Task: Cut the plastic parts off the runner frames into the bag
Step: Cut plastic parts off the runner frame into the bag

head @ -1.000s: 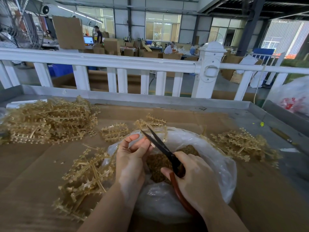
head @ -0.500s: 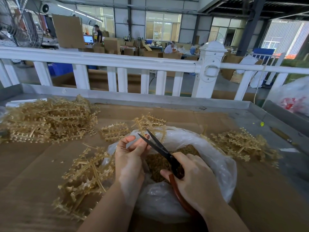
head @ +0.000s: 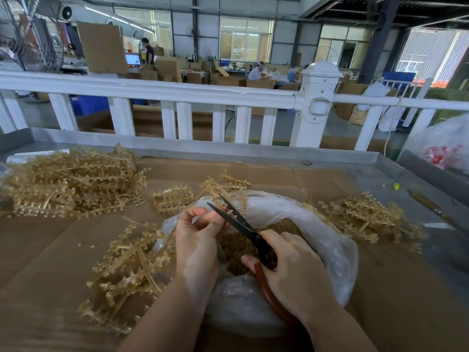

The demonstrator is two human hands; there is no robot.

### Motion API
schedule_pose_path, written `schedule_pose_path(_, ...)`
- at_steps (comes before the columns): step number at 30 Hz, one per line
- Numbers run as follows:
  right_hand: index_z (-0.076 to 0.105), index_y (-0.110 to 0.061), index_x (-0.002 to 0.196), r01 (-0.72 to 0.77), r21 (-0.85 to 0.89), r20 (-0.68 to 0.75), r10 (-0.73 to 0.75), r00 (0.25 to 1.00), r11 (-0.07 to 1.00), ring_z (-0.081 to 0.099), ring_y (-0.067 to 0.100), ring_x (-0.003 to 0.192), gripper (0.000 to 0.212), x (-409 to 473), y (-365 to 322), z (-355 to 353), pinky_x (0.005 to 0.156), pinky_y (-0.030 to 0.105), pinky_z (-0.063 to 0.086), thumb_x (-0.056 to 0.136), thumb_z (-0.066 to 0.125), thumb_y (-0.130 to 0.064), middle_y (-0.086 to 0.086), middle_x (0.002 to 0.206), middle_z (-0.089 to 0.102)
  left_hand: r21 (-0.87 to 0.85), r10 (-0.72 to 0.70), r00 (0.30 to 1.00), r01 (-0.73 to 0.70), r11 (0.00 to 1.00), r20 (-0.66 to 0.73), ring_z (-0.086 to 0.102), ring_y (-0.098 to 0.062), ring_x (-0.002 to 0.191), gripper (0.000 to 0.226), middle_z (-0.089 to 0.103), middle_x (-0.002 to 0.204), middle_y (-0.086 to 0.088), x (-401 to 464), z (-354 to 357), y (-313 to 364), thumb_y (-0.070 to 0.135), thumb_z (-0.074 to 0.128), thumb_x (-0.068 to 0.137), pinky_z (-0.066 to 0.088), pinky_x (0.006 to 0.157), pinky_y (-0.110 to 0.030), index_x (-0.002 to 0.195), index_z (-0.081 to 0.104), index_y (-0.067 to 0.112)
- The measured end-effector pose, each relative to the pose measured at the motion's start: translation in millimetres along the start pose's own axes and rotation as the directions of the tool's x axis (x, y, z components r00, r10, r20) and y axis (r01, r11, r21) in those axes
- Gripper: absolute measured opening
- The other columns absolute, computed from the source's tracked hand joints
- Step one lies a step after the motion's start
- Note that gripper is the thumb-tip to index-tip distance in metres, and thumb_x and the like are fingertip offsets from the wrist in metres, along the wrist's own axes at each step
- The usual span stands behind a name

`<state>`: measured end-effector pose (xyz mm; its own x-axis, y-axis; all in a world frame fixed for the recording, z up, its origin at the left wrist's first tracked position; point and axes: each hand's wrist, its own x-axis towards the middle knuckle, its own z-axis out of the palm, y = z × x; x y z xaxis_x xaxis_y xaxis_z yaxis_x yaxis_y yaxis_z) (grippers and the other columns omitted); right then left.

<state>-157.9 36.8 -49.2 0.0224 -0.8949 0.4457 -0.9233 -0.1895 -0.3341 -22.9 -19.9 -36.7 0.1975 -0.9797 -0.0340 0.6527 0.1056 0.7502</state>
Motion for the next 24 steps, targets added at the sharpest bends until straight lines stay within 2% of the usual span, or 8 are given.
schedule_pose_path(8,0.062,-0.032,0.094,0.025,0.043,-0.063,-0.023,0.998,0.999,0.054,0.009,0.076,0.042,1.5,-0.3,-1.6,0.069,0.024,0.046,0.079,0.042,-0.066,-0.014,0.077,0.059,0.029,-0.008,0.999,0.007,1.0,0.038,0.066,-0.019,0.069,0.032,0.067,0.071,-0.01,-4.4,3.3,1.3,-0.015,0.05,0.088,0.054,0.057,-0.019,0.086,0.042,0.016)
schedule_pose_path(13,0.061,-0.03,0.091,0.041,0.018,-0.037,-0.041,0.998,0.999,0.054,0.01,0.074,0.044,1.9,-0.7,-1.1,0.067,0.026,0.047,0.081,0.04,-0.067,-0.012,0.075,0.059,0.021,-0.061,0.997,0.061,0.998,0.037,0.062,-0.023,0.074,0.032,0.063,0.082,-0.017,-3.7,2.1,1.6,-0.015,0.049,0.088,0.054,0.055,-0.019,0.085,0.043,0.016)
schedule_pose_path(17,0.061,-0.025,0.081,0.056,-0.014,-0.095,-0.057,0.994,0.998,0.053,0.012,0.062,0.039,1.7,-2.3,-2.2,0.056,0.027,0.045,0.081,0.047,-0.062,-0.01,0.063,0.056,-0.003,-0.083,0.995,0.083,0.997,0.051,0.061,-0.025,0.077,0.031,0.061,0.084,-0.02,-3.6,2.3,1.2,-0.014,0.052,0.087,0.055,0.066,-0.025,0.084,0.044,0.016)
schedule_pose_path(19,0.061,-0.025,0.08,0.059,-0.018,-0.094,-0.06,0.994,0.998,0.053,0.012,0.061,0.038,1.6,-2.1,-2.8,0.055,0.027,0.045,0.081,0.05,-0.061,-0.01,0.062,0.055,-0.008,-0.1,0.994,0.1,0.995,0.051,0.061,-0.026,0.08,0.03,0.06,0.089,-0.022,-3.3,2.2,1.3,-0.013,0.053,0.086,0.055,0.072,-0.029,0.084,0.044,0.015)
schedule_pose_path(24,0.061,-0.025,0.08,0.06,-0.003,-0.077,-0.06,0.995,0.998,0.054,0.01,0.061,0.045,1.7,-0.2,-3.5,0.056,0.027,0.047,0.081,0.041,-0.065,-0.01,0.062,0.057,-0.006,-0.112,0.992,0.113,0.994,0.05,0.063,-0.023,0.076,0.028,0.06,0.083,-0.016,-2.9,0.4,1.4,-0.014,0.054,0.086,0.056,0.061,-0.021,0.089,0.049,0.013)
